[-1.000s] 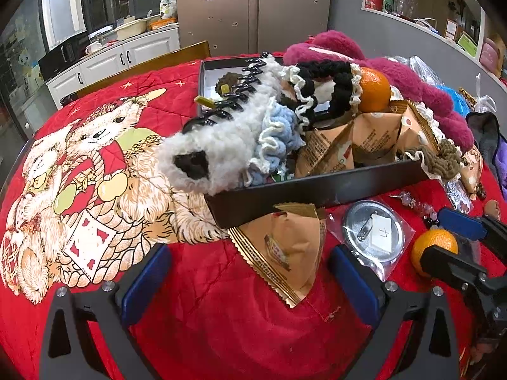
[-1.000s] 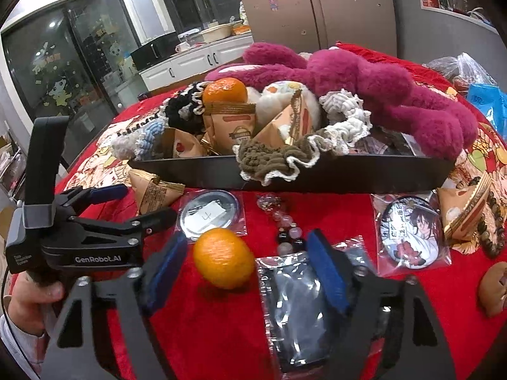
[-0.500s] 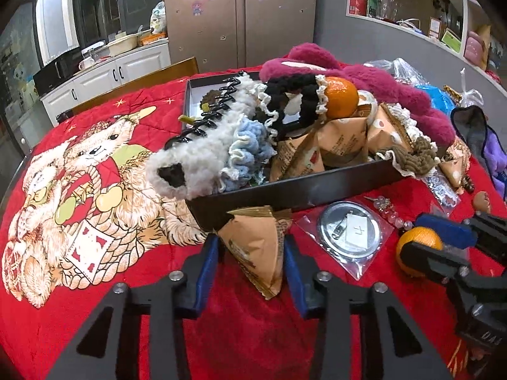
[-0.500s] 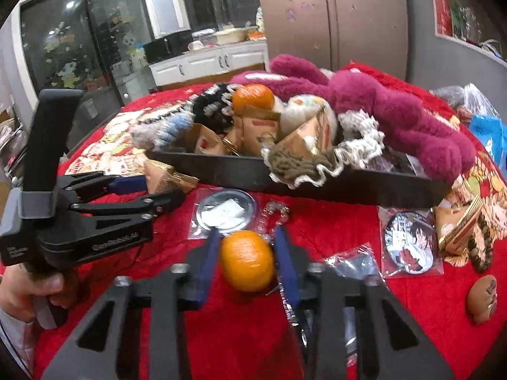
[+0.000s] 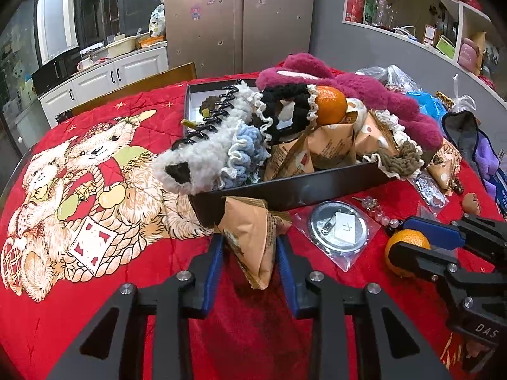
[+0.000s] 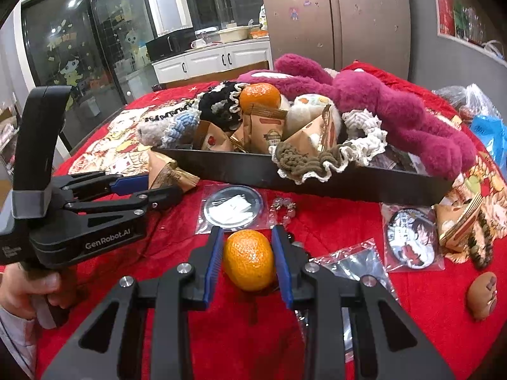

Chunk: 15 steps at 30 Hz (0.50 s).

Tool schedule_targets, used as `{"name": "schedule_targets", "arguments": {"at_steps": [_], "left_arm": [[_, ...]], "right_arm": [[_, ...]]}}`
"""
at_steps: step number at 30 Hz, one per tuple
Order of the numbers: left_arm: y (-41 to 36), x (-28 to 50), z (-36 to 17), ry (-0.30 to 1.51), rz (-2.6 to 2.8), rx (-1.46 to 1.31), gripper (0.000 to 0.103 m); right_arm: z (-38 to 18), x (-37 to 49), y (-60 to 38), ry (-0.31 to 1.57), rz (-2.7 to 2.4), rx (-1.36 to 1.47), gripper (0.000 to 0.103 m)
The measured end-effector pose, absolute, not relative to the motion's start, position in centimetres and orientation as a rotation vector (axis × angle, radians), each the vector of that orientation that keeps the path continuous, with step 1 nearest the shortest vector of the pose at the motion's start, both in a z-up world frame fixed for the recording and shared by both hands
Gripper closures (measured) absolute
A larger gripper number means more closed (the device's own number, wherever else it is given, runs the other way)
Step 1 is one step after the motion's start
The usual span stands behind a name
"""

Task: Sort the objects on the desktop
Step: 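Lift and carry the snack packet and orange over the tray with both tools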

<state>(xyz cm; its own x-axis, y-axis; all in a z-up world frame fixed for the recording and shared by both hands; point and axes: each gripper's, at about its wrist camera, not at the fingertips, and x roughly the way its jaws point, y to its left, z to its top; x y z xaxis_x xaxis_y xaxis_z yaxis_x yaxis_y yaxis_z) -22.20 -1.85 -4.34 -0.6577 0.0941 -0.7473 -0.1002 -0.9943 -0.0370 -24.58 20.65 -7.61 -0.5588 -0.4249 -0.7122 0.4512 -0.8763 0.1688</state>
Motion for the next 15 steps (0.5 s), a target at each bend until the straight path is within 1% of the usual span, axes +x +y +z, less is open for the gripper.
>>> {"name": "schedule_targets", "arguments": {"at_steps": [15], "left_arm": [[-2.4,-20.6,-1.9,-0.017,2.812,-1.133,0.069]], "right_arm": [[-4.8,-23.2,21.9,0.012,-2.428,0.971,0.071]]}}
